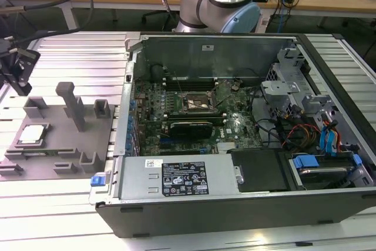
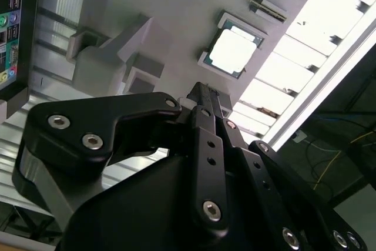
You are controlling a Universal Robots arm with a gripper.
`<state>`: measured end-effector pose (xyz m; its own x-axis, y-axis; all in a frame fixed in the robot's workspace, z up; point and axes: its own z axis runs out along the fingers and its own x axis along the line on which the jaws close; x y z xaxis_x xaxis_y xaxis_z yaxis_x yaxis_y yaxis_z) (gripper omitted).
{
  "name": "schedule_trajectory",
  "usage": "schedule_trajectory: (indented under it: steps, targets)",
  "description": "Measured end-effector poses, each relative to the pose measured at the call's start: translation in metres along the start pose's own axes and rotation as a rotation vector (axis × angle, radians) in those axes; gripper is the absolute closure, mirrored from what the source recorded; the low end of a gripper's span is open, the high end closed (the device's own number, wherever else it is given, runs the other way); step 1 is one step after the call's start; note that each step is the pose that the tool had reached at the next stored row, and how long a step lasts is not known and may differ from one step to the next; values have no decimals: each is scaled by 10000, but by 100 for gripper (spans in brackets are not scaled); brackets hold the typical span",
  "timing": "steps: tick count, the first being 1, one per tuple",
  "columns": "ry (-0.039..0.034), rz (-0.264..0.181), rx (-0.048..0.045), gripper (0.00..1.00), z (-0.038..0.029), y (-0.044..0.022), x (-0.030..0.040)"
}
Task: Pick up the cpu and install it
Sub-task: 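Pick up the cpu and move it towards the insertion slot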
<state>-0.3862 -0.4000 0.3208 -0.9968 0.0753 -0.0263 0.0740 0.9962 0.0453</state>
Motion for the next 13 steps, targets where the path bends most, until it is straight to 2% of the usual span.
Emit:
schedule_trajectory:
  steps: [7,13]
  targets:
    - [-1,0,0,89,10,0,1]
    - [-2,1,0,89,46,-4,36]
